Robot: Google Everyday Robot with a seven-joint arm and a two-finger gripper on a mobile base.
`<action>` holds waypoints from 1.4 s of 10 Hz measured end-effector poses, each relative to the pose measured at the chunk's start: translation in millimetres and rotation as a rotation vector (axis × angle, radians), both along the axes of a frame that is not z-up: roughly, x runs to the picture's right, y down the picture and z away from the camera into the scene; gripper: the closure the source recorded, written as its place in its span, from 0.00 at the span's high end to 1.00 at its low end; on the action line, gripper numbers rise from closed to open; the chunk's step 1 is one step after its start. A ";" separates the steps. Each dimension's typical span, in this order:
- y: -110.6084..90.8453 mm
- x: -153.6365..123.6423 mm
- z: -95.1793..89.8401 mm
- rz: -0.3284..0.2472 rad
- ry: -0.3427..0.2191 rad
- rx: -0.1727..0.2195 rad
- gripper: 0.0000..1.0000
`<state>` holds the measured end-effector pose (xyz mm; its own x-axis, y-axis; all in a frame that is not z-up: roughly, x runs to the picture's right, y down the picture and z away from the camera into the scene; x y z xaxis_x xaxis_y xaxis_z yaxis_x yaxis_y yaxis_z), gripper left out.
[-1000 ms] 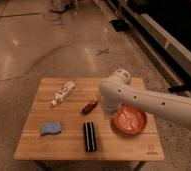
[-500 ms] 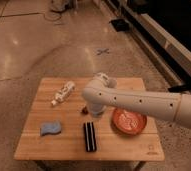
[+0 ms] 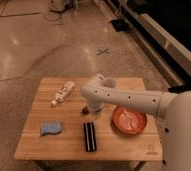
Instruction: Push the eraser across the table
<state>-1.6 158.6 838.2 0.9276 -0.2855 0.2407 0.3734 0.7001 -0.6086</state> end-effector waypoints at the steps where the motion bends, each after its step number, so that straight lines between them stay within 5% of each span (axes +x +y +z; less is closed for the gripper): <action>1: 2.8 1.5 11.2 -0.001 0.013 -0.007 0.00; 3: 9.2 5.3 34.6 -0.005 0.042 -0.019 0.00; 5: 15.2 3.6 38.3 -0.008 0.045 -0.030 0.00; 14: 46.5 16.1 -20.0 0.037 0.003 -0.123 0.00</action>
